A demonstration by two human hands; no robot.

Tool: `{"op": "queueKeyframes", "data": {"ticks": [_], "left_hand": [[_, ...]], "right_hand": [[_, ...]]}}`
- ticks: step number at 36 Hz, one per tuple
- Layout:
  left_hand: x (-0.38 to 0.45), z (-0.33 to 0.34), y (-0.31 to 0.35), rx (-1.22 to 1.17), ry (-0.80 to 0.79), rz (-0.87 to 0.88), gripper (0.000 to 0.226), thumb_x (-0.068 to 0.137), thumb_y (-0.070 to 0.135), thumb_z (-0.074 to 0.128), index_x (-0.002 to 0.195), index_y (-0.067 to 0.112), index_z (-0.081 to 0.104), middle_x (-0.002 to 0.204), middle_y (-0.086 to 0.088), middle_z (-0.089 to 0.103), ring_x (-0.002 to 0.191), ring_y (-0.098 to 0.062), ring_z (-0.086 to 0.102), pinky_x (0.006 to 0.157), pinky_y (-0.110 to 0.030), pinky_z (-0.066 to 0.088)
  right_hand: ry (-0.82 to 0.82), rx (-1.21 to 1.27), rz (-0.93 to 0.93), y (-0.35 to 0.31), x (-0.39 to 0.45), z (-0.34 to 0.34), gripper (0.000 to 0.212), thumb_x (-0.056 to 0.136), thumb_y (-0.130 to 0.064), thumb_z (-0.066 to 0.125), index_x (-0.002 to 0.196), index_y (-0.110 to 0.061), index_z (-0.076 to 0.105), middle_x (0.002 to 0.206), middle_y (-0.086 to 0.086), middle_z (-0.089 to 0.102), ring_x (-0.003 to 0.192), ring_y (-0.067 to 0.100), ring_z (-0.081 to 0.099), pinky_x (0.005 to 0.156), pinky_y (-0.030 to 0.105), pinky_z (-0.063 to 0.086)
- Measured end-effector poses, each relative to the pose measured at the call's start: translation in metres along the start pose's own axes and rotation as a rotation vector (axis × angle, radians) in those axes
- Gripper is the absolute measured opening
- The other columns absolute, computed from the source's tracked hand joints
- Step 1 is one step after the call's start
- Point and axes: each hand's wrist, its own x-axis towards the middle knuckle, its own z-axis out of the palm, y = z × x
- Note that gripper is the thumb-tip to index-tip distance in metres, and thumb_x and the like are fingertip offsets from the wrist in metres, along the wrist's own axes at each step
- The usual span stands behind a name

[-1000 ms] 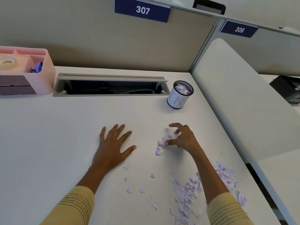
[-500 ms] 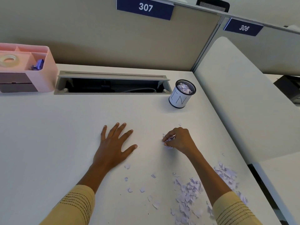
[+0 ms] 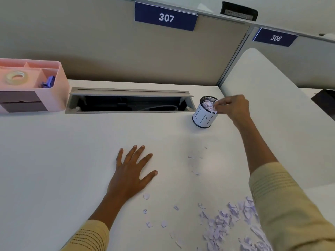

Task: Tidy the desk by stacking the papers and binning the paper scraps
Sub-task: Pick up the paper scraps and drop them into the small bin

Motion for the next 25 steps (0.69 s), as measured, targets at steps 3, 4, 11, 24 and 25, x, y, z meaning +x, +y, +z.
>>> {"op": "queueKeyframes", "data": {"ticks": [3,4,11,24,25], "left_hand": [[0.0,0.0,0.0,-0.014,0.008,0.002,0.07,0.09,0.071,0.022,0.133,0.027,0.055,0.148,-0.003,0.043,0.14,-0.023,0.035,0.114,-0.055,0.014],[0.0,-0.001,0.0,-0.017,0.009,0.002,0.07,0.09,0.071,0.022,0.133,0.028,0.055,0.148,-0.003,0.043,0.14,-0.023,0.035,0.114,-0.054,0.014],[0.0,-0.001,0.0,-0.01,-0.004,-0.002,0.071,0.09,0.072,0.02,0.134,0.028,0.054,0.148,-0.003,0.042,0.14,-0.023,0.034,0.114,-0.055,0.015],[0.0,0.001,-0.002,-0.01,0.0,-0.014,0.071,0.087,0.072,0.023,0.139,0.03,0.048,0.154,0.001,0.034,0.145,-0.02,0.023,0.117,-0.054,0.006],[0.0,0.001,-0.002,-0.011,0.001,-0.015,0.071,0.087,0.072,0.023,0.139,0.03,0.048,0.154,0.001,0.033,0.145,-0.02,0.023,0.117,-0.053,0.005]], "right_hand": [[0.034,-0.108,-0.012,-0.002,0.026,0.006,0.013,0.07,-0.001,0.071,0.081,-0.004,0.076,0.055,-0.001,0.061,0.039,-0.005,0.053,0.056,0.009,0.045],[0.021,-0.148,-0.01,-0.001,0.033,0.009,0.014,0.07,-0.002,0.072,0.083,-0.003,0.076,0.058,0.001,0.062,0.041,-0.006,0.054,0.062,0.013,0.049],[-0.02,-0.162,0.003,-0.005,0.03,0.005,0.016,0.076,-0.006,0.067,0.09,-0.007,0.075,0.082,0.01,0.069,0.074,0.023,0.066,0.076,0.022,0.056],[-0.376,-0.29,0.271,0.071,-0.125,-0.031,0.035,0.06,-0.029,0.088,0.091,-0.026,0.072,0.084,0.001,0.066,0.072,0.019,0.059,0.067,0.029,0.048],[-0.398,-0.368,0.282,0.08,-0.138,-0.033,0.04,0.057,-0.036,0.089,0.093,-0.031,0.07,0.089,-0.001,0.064,0.078,0.017,0.06,0.073,0.031,0.049]]}}
